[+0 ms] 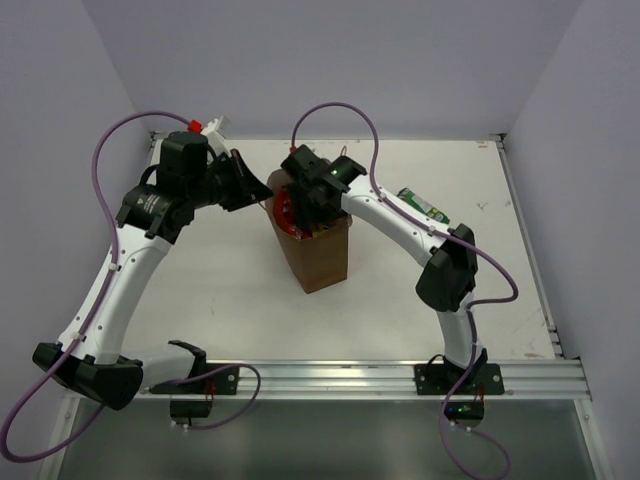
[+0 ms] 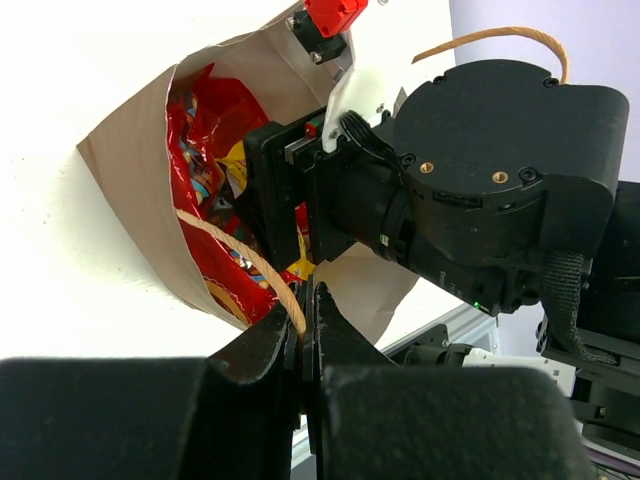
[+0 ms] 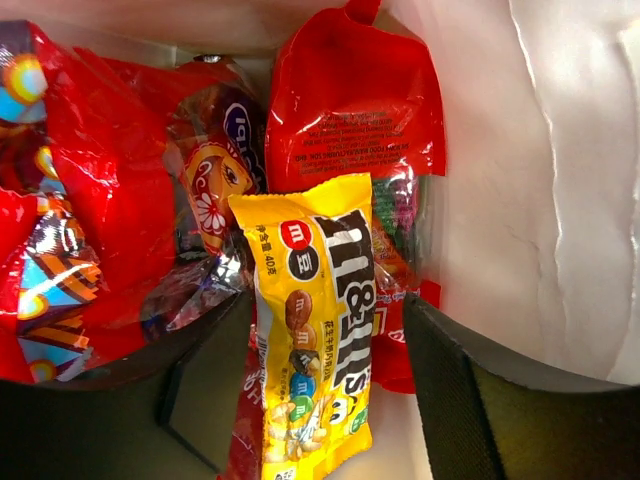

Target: Take the snacks out of the paper bag

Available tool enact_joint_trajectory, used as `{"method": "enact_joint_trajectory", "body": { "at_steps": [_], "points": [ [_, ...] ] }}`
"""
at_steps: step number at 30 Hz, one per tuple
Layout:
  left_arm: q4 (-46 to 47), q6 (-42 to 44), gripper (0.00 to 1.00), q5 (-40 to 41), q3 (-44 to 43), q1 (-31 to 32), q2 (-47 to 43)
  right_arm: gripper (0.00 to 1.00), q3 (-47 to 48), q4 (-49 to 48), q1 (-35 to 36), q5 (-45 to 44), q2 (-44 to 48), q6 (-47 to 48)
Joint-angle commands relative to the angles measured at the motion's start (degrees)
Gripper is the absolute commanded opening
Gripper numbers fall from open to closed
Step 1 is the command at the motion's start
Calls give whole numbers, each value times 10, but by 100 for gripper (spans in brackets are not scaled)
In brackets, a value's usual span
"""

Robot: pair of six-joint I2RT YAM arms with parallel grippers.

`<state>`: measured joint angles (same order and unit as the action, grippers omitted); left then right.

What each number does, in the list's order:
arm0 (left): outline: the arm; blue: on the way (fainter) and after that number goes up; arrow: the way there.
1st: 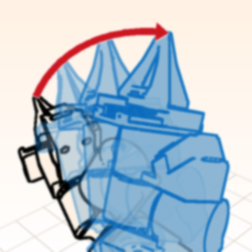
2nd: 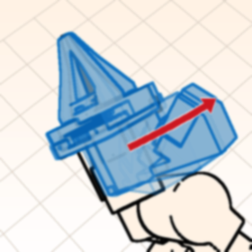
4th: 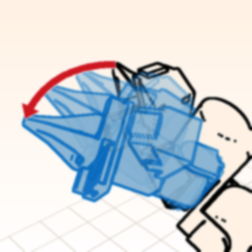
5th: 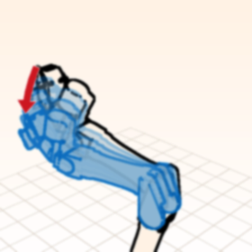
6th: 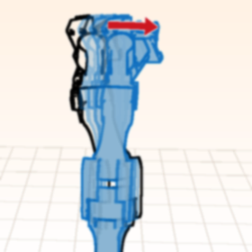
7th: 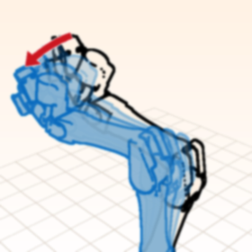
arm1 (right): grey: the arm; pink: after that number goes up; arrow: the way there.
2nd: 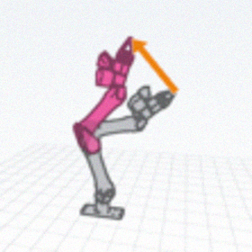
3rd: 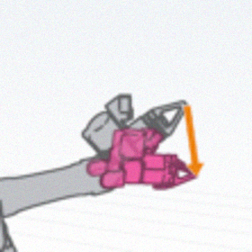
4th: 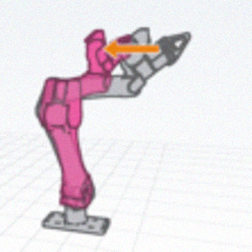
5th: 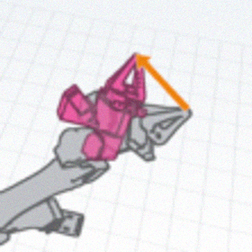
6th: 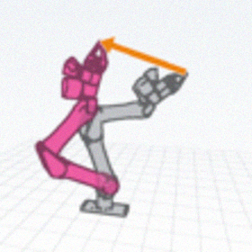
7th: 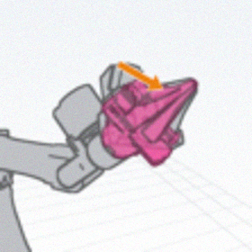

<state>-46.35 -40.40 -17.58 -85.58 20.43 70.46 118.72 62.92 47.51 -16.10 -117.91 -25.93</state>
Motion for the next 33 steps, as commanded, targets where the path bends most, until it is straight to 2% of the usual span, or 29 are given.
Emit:
{"method": "enact_joint_trajectory", "body": {
  "at_steps": [1, 13, 21, 25, 29, 33],
  "points": [
    [35, 8, 1, -15, 1, 1, -16, 67, -2, -16, -2, -10, 36, 3],
    [43, 4, 1, -21, 8, 1, -18, 77, -18, -16, -1, 4, 50, 4],
    [48, 0, 1, -29, 10, 1, -18, 78, -22, -28, -2, 10, 49, 11],
    [47, 0, 1, -30, 9, 1, -19, 78, -43, -48, -1, -2, 52, 16],
    [44, 1, 1, -28, 9, 1, -18, 80, -26, -13, -2, -46, 34, 22],
    [50, -1, 2, -30, 9, 1, -18, 83, -51, -4, -1, -49, 36, 16]
  ]
}}
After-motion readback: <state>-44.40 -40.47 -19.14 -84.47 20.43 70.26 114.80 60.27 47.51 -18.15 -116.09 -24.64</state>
